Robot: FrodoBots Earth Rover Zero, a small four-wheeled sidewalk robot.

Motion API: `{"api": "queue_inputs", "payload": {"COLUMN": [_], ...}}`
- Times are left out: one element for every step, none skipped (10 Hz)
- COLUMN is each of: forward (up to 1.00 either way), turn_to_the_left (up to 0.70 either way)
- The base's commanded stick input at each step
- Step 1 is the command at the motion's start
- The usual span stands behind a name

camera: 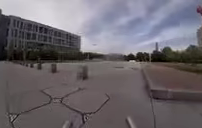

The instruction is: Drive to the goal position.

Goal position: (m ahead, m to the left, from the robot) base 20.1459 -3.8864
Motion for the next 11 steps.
{"api": "queue_inputs", "payload": {"forward": [1.00, 1.00, 1.00, 1.00, 1.00, 1.00, 1.00, 1.00, 1.00, 1.00, 1.00], "turn_to_the_left": [0.00, 0.00, 0.00, 0.00, 0.00, 0.00, 0.00, 0.00, 0.00, 0.00, -0.27]}}
